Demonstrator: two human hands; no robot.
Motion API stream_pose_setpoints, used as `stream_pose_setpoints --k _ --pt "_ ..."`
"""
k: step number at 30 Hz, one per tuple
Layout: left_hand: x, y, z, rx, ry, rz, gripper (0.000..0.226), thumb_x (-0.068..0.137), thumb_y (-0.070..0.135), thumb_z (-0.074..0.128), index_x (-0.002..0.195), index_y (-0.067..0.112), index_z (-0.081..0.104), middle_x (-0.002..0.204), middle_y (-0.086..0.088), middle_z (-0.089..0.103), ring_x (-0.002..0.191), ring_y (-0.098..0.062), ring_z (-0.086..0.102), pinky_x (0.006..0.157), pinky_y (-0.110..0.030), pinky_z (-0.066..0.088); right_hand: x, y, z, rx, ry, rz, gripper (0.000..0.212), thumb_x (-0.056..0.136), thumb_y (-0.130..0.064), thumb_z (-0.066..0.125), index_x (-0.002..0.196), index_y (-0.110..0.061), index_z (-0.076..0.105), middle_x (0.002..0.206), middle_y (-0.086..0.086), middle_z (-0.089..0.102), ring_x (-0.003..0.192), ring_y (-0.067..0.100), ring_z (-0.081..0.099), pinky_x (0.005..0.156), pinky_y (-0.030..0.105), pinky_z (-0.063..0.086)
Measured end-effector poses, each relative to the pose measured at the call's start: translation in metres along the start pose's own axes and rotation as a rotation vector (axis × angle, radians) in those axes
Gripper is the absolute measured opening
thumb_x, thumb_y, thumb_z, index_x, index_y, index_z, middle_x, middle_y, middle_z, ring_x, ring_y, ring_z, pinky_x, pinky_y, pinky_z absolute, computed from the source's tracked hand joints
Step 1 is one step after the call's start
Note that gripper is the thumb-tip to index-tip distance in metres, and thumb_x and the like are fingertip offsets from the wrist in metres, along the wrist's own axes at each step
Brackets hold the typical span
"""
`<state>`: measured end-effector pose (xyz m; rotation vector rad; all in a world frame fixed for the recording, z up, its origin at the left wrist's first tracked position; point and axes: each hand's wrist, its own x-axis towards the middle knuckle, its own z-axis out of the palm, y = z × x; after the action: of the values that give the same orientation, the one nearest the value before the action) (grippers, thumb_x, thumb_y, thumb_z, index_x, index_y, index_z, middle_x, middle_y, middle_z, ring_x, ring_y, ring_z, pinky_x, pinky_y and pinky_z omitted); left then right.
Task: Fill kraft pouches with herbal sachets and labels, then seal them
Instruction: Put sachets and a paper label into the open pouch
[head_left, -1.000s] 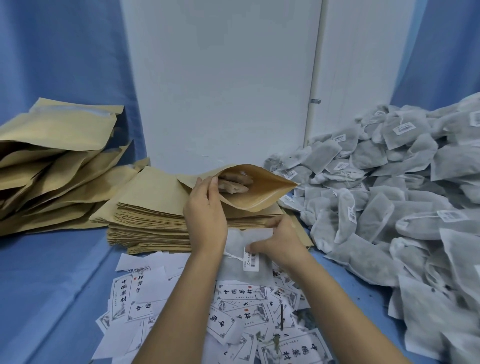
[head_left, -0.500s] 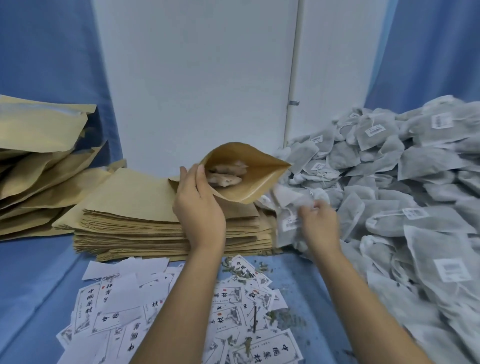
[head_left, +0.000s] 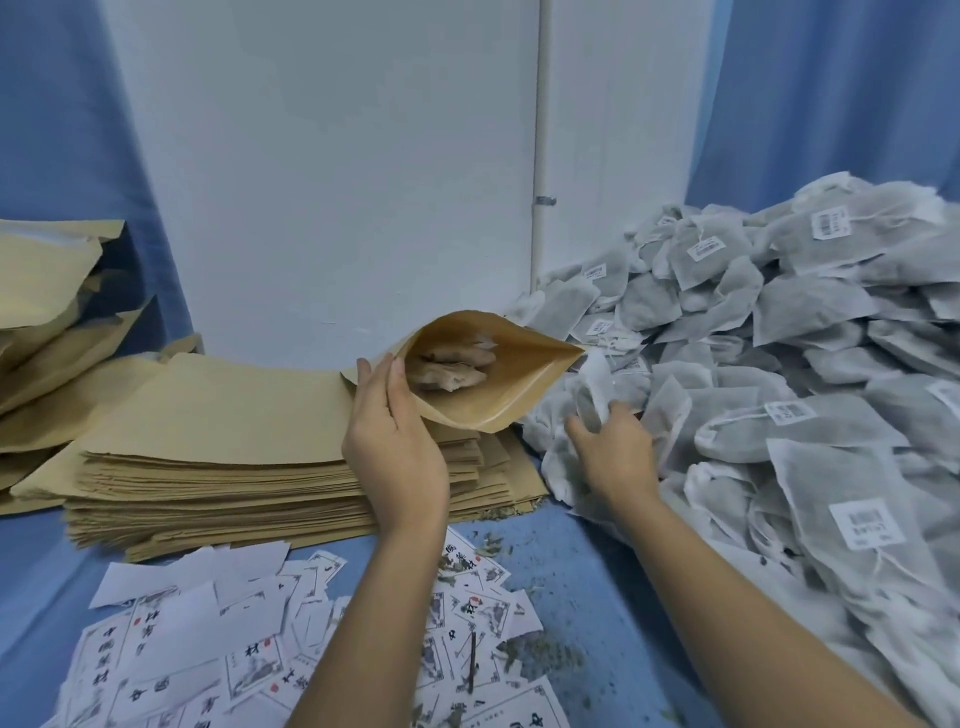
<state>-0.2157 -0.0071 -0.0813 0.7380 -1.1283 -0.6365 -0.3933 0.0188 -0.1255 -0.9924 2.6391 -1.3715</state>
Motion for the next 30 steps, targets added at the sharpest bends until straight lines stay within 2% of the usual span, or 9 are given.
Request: stream_pose_setpoints --k 3,5,9,11,14,19,23,28,30 --pt "0.001 -0.005 0.0 -0.007 0.011 0.001 0.032 0.1 0.02 0.046 0.124 0.005 0.061 0.109 0.028 0.044 0.132 -0.016 0.042 0.09 0.007 0.027 0.003 0.003 0.005 -0.179 -0.023 -0.06 0.049 0.09 -0.031 0.059 0.125 0.0 0.044 0.127 0.017 0.052 0.118 0.032 0.05 0.093 0.039 0.042" --pt "0.001 -0.006 -0.001 -0.001 0.022 0.003 0.032 0.1 0.02 0.046 0.124 0.004 0.061 0.11 0.024 0.045 0.132 -0.017 0.043 0.092 0.006 0.028 0.004 0.002 0.004 -0.209 -0.017 -0.048 0.033 0.095 -0.018 0.051 0.121 0.0 0.047 0.123 0.018 0.054 0.114 0.033 0.052 0.087 0.036 0.04" --pt "0.008 -0.005 -0.005 -0.006 0.056 0.027 0.033 0.1 0.022 0.046 0.125 0.005 0.059 0.114 0.021 0.046 0.132 -0.015 0.043 0.098 -0.005 0.033 -0.002 -0.012 -0.002 0.259 0.11 -0.078 0.011 0.093 -0.008 0.044 0.1 -0.005 0.052 0.081 0.002 0.055 0.078 0.023 0.049 0.058 0.02 0.03" --pt "0.015 -0.004 -0.007 -0.003 0.1 0.05 0.034 0.1 0.021 0.046 0.125 0.003 0.059 0.119 0.014 0.049 0.131 -0.016 0.045 0.098 -0.007 0.034 -0.008 -0.027 -0.008 0.506 0.07 -0.034 0.015 0.09 -0.011 0.047 0.105 -0.008 0.05 0.085 0.002 0.056 0.081 0.022 0.051 0.056 0.019 0.033" --pt "0.026 -0.003 -0.012 0.008 0.149 0.065 0.034 0.099 0.02 0.046 0.125 0.0 0.059 0.131 -0.005 0.055 0.13 -0.019 0.046 0.099 -0.011 0.036 -0.017 -0.048 -0.018 0.762 -0.274 0.106 0.056 0.086 -0.007 0.051 0.139 -0.02 0.037 0.108 0.006 0.056 0.087 0.025 0.055 0.071 0.034 0.048" --pt "0.04 -0.009 -0.025 0.097 0.099 0.133 0.03 0.1 0.016 0.046 0.116 -0.001 0.064 0.124 0.004 0.052 0.132 -0.021 0.044 0.101 -0.011 0.033 -0.022 -0.051 -0.049 0.903 -1.087 0.087 0.052 0.073 -0.003 0.049 0.119 -0.021 0.068 0.127 0.006 0.063 0.108 0.028 0.064 0.086 0.041 0.052" --pt "0.038 -0.025 -0.035 0.161 0.014 0.107 0.032 0.1 0.017 0.045 0.12 0.0 0.062 0.133 -0.011 0.054 0.135 -0.023 0.04 0.094 0.006 0.023 -0.026 -0.049 -0.072 1.092 -1.458 0.023 0.054 0.07 -0.006 0.056 0.122 -0.012 0.065 0.122 0.007 0.065 0.092 0.022 0.068 0.067 0.033 0.059" --pt "0.02 -0.036 -0.038 0.168 -0.078 0.109 0.031 0.099 0.016 0.046 0.122 0.0 0.06 0.131 0.002 0.049 0.136 -0.018 0.037 0.094 0.006 0.023 -0.036 -0.072 -0.061 1.159 -1.325 0.039 0.051 0.08 -0.002 0.049 0.13 -0.008 0.058 0.132 0.009 0.059 0.105 0.021 0.064 0.081 0.034 0.058" --pt "0.014 -0.037 -0.037 0.173 -0.092 0.098 0.033 0.099 0.019 0.046 0.123 0.001 0.06 0.136 -0.006 0.051 0.136 -0.014 0.037 0.096 0.004 0.024 -0.039 -0.086 -0.046 1.184 -1.187 0.138 0.048 0.081 -0.001 0.05 0.129 -0.005 0.054 0.127 0.013 0.061 0.106 0.026 0.063 0.081 0.038 0.057"
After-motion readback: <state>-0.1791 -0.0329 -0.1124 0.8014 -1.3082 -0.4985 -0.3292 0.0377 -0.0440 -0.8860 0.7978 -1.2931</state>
